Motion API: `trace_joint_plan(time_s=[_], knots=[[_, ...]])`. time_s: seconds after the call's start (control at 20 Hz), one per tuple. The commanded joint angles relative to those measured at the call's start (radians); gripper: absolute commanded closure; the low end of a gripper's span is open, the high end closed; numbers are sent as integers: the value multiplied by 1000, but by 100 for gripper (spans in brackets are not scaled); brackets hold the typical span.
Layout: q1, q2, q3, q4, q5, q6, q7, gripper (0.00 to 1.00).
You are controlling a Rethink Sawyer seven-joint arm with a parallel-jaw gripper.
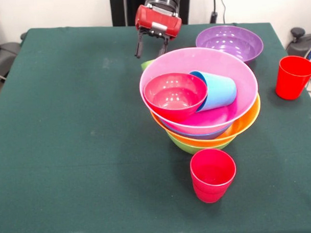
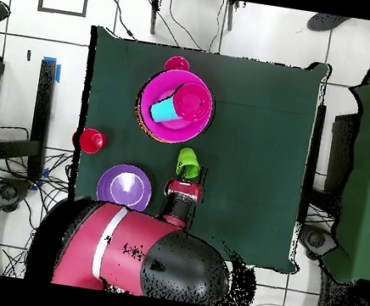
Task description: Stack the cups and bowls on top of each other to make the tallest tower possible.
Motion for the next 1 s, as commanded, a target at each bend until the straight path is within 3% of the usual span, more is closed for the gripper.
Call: trace_joint_plan(time_s=[0.05,0.55,0.95,1.0], knots=[[8,62,91,-145,35,39,188,0],[6,80,89,-177,24,49,186,0],[-6,84,103,-203,-27,65,207,0],[-10,84,107,-204,-30,51,218,100]])
